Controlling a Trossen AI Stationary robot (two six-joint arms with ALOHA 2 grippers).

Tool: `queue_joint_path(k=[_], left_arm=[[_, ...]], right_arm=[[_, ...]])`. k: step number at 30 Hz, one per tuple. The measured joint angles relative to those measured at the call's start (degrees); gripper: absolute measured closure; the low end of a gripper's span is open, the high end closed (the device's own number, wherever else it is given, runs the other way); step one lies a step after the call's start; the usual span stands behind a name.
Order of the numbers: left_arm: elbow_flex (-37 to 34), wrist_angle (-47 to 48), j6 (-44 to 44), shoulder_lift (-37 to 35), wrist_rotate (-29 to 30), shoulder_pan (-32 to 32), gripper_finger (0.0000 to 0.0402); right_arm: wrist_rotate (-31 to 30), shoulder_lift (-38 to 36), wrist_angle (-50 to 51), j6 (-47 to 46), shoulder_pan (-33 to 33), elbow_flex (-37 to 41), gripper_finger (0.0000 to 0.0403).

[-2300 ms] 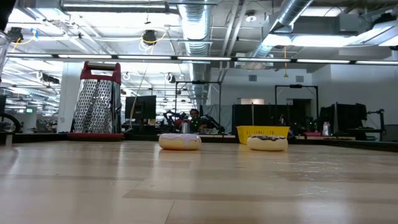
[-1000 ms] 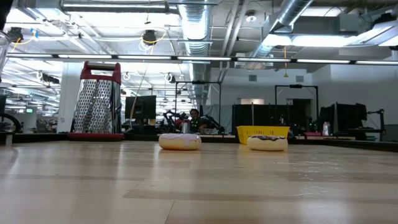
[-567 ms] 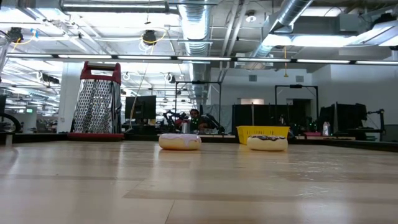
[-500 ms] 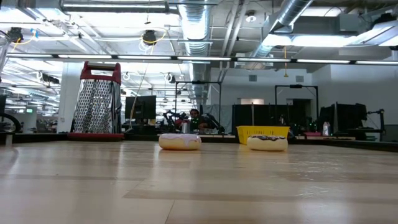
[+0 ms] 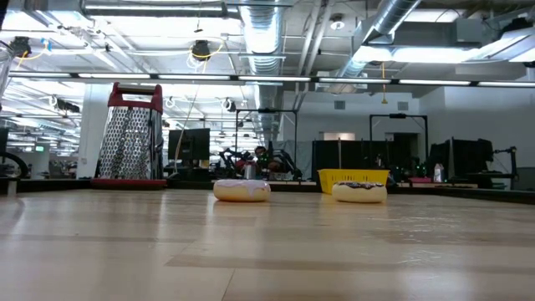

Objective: Pick & Place Food Item
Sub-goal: Put the pink donut into the yellow bin

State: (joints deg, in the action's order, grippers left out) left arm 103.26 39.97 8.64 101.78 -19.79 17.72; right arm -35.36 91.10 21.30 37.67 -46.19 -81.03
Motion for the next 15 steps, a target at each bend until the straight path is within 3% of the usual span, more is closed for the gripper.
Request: queue_joint_path(k=[15], left_arm=[[0.0, -2.7, 0.1, 0.0, -1.5, 0.0, 0.0348]], right_arm=[[-8.5, 4.3, -7.9, 12.2, -0.3, 0.0, 0.0163]])
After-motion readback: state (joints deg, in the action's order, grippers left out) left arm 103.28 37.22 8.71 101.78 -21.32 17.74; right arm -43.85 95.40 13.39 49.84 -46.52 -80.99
